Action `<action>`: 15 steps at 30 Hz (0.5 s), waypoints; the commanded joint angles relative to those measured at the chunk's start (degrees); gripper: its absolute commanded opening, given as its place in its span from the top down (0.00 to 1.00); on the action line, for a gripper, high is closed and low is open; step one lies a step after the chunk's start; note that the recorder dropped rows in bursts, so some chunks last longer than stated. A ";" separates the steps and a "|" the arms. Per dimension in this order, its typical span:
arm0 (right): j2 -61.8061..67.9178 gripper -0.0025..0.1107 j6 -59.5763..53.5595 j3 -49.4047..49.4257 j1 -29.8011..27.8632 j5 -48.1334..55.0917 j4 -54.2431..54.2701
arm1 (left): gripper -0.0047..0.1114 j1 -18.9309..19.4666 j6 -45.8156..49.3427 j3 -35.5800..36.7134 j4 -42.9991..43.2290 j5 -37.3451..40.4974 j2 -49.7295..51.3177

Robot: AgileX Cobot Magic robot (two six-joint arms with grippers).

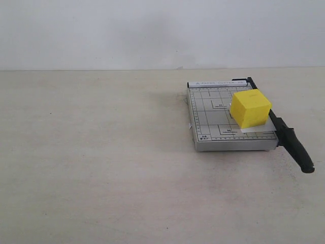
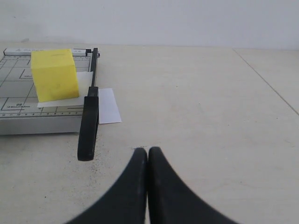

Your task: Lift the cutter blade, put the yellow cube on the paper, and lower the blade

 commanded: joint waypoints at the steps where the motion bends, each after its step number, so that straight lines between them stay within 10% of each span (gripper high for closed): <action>1: -0.27 0.98 -0.16 0.00 -0.46 -0.26 0.15 | 0.92 -1.39 39.32 0.01 -2.33 -1.82 -0.20; 15: -0.27 0.98 0.10 0.00 -0.46 -1.26 0.15 | 0.92 -1.09 42.06 0.01 -1.07 -2.34 -0.20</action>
